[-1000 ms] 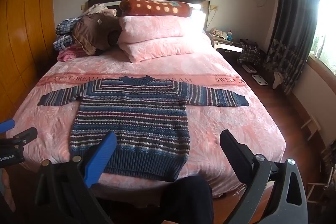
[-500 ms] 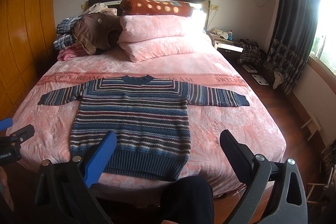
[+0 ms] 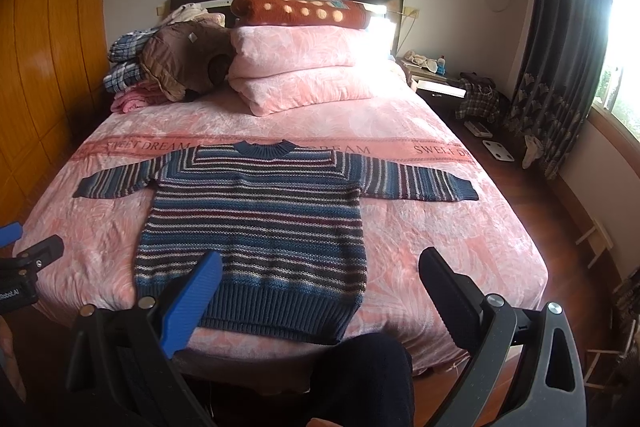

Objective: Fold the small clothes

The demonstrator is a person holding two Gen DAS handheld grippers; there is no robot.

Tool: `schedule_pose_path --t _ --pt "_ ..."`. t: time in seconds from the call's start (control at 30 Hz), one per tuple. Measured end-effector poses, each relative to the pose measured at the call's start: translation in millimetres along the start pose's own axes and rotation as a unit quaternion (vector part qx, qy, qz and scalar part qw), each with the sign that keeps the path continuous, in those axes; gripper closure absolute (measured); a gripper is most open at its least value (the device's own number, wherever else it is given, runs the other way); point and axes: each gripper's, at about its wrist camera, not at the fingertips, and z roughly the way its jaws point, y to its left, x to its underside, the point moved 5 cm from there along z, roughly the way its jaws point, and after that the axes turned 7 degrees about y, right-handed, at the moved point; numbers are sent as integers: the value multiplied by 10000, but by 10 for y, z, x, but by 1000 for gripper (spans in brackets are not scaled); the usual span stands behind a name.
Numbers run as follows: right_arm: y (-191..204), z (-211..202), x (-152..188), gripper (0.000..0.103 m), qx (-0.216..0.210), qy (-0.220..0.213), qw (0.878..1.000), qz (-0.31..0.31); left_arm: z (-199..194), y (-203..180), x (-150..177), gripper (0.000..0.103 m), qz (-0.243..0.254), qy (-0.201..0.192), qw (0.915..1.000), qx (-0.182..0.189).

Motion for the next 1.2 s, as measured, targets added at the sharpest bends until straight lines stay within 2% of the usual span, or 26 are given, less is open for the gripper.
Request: schedule_pose_path --t 1.2 --pt "63 156 63 4 -67 78 9999 -26 59 98 -20 3 -106 33 9999 -110"
